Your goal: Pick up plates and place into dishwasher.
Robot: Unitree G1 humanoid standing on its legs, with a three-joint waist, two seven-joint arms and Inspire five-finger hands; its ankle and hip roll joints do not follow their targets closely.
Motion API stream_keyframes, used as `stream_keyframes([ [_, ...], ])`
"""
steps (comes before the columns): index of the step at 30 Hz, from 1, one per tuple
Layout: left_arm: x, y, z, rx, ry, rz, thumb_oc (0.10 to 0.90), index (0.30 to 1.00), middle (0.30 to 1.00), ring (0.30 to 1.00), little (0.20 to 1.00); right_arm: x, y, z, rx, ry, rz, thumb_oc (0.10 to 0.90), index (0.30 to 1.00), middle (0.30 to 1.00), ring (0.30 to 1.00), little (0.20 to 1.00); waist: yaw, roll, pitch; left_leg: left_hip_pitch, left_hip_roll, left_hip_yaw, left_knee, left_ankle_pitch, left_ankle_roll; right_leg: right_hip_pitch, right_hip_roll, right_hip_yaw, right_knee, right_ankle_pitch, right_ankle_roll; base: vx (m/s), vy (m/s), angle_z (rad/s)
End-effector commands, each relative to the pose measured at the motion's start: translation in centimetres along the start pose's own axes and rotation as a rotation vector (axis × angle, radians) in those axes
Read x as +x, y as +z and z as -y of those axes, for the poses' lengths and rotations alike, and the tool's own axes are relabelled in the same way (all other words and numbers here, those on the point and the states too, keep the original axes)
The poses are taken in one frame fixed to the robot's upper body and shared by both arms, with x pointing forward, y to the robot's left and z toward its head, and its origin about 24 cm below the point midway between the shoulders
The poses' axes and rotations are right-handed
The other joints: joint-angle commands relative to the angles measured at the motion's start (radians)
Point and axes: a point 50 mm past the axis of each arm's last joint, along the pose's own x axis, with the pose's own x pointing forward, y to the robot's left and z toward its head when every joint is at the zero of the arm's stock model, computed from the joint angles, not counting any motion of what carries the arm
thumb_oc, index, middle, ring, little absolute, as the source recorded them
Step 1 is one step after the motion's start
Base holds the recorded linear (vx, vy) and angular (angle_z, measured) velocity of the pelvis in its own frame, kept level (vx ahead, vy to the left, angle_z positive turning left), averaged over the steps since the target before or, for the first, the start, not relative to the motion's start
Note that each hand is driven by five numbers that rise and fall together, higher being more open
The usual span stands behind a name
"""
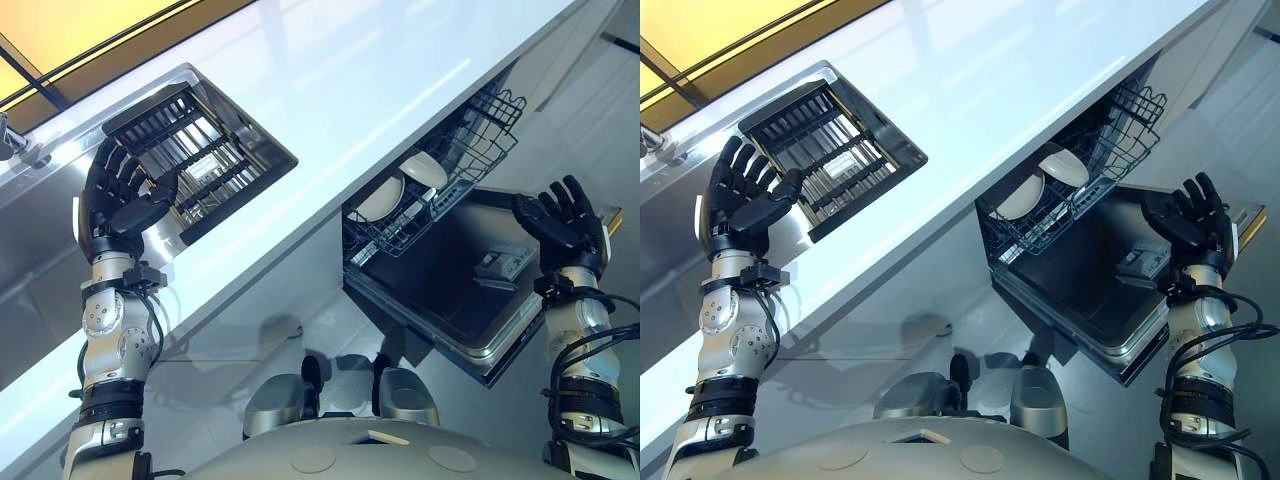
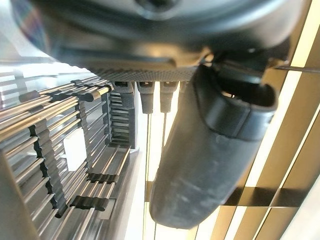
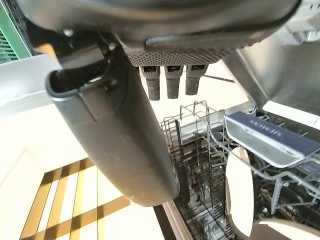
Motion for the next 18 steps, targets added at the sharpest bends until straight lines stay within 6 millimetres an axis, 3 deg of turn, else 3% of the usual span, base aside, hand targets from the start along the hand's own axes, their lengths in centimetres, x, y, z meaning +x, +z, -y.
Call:
stream_keyframes([
  [1, 1.4, 1.4, 0.2, 0.049, -0.041, 0.058, 0.8, 0.9, 0.9, 0.9, 0.9, 1.5, 4.5, -0.7, 0.028, 0.009, 0.187, 0.8, 0.9, 0.9, 0.9, 0.9, -0.011, -0.022, -0.061, 0.009, -0.074, 0.0, 0.004, -0.102, 0.065, -0.082, 0.041, 0.001, -0.013, 0.035, 0.046, -0.01, -0.046, -0.06],
  [5, 1.7, 1.4, 0.1, 0.061, -0.037, 0.058, 0.8, 0.9, 0.9, 0.9, 0.9, 1.2, 3.6, 1.3, 0.113, -0.247, 0.207, 0.8, 0.9, 0.9, 0.9, 0.9, -0.008, -0.02, -0.071, 0.017, -0.07, 0.003, -0.006, -0.104, 0.068, -0.07, 0.048, 0.004, -0.016, 0.027, 0.045, -0.01, -0.052, -0.05],
  [10, 1.6, 1.7, 0.0, 0.135, -0.042, 0.069, 0.8, 0.9, 0.9, 0.9, 0.9, 0.5, 4.4, 3.2, -0.032, -0.515, 0.313, 0.8, 0.9, 0.9, 0.9, 0.9, -0.007, -0.006, -0.077, 0.026, -0.065, 0.003, -0.024, -0.099, 0.071, -0.067, 0.053, 0.006, 0.002, 0.011, 0.043, 0.01, -0.021, -0.04],
  [15, 1.8, 2.0, -0.2, 0.157, -0.076, 0.074, 0.8, 0.9, 0.9, 0.9, 0.9, -0.1, 4.0, 5.3, -0.226, -0.576, 0.288, 0.8, 0.9, 0.9, 0.9, 0.9, -0.016, 0.017, -0.07, 0.02, -0.062, 0.004, -0.013, -0.106, 0.078, -0.071, 0.052, 0.005, 0.059, -0.032, 0.032, -0.01, -0.022, -0.04],
  [18, 2.1, 2.3, -0.4, 0.142, -0.076, 0.079, 0.8, 0.9, 0.9, 0.9, 0.9, -0.5, 2.5, 7.0, -0.184, -0.515, 0.168, 0.8, 0.9, 0.9, 0.9, 0.9, -0.021, 0.021, -0.059, -0.003, -0.061, 0.012, 0.025, -0.118, 0.08, -0.084, 0.046, 0.002, 0.104, -0.058, 0.023, -0.03, -0.046, -0.01],
])
